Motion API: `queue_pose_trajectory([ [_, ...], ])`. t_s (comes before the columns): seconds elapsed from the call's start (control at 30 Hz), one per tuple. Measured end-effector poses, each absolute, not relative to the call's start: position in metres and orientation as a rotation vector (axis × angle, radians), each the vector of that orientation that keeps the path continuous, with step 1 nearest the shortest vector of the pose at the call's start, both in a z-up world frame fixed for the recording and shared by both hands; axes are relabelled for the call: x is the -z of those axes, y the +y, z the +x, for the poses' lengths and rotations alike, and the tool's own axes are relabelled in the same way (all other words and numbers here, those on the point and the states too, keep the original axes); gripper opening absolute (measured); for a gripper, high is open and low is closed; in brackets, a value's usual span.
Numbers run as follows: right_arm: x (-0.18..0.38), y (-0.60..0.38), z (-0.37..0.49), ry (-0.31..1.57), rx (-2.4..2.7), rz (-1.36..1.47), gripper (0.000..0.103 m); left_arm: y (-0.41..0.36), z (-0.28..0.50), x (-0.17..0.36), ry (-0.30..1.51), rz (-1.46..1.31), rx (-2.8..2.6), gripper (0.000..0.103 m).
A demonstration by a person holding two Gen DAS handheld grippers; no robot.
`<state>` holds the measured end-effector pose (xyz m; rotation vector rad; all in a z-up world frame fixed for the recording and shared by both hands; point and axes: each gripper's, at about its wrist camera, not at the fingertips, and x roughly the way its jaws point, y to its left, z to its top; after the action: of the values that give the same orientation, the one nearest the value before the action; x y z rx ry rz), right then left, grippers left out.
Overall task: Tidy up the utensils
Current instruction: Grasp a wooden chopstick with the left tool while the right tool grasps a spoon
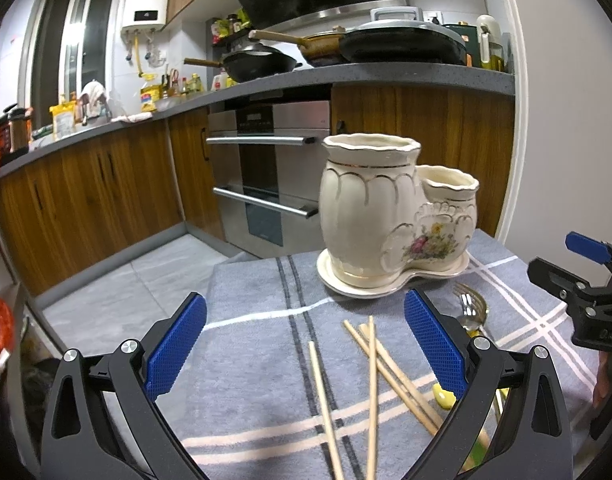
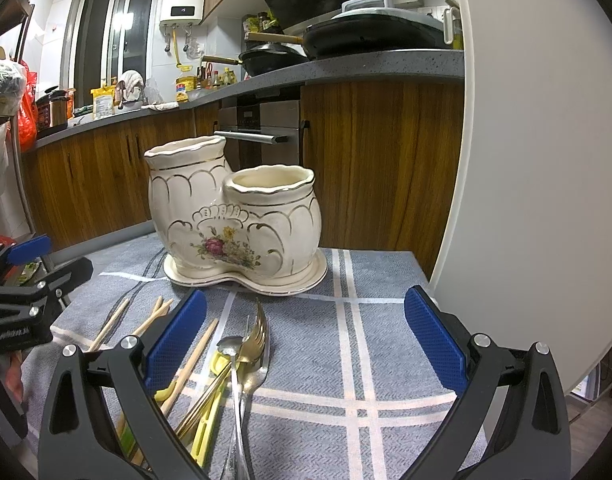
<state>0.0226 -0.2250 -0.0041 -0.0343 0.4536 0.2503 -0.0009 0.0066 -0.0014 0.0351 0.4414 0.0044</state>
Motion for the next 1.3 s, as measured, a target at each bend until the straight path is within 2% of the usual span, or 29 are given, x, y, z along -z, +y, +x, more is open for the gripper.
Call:
queue_pose_trajectory([
  [0.27, 0.001, -0.227, 0.024, 0.477, -0.313, -0.036, 0.098, 0.034, -0.001, 0.001, 0.456, -0.016, -0.024, 0.098],
  [0.8, 0.031, -0.234, 0.018, 0.694, -0.458, -0.047, 0.095, 0.037, -0.009, 0.024, 0.688, 0.037, 0.026, 0.098],
  [1.0, 0.039, -0.218, 0.015, 0.741, -0.507, -0.121, 0.068, 0.027, -0.005, 0.032, 0.734, 0.068, 0.063, 0.096],
  [1.07, 0.041, -0.211, 0.016, 0.757, -0.505, -0.163, 0.050, 0.022, -0.003, 0.034, 0.741, 0.084, 0.072, 0.094],
  [1.1, 0.043, -0.209, 0.018, 0.763, -0.506, -0.173, 0.047, 0.019, -0.003, 0.035, 0.747, 0.094, 0.081, 0.089],
  [1.17, 0.046, -0.205, 0.021, 0.776, -0.514, -0.191, 0.033, 0.015, -0.001, 0.037, 0.762, 0.103, 0.098, 0.079],
  [1.23, 0.048, -0.201, 0.024, 0.790, -0.519, -0.200, 0.026, 0.011, 0.001, 0.040, 0.785, 0.115, 0.112, 0.065],
  [1.27, 0.048, -0.200, 0.026, 0.797, -0.520, -0.206, 0.022, 0.010, 0.001, 0.042, 0.795, 0.119, 0.123, 0.062],
  [1.3, 0.048, -0.197, 0.027, 0.803, -0.522, -0.213, 0.021, 0.008, 0.002, 0.043, 0.805, 0.123, 0.132, 0.058],
])
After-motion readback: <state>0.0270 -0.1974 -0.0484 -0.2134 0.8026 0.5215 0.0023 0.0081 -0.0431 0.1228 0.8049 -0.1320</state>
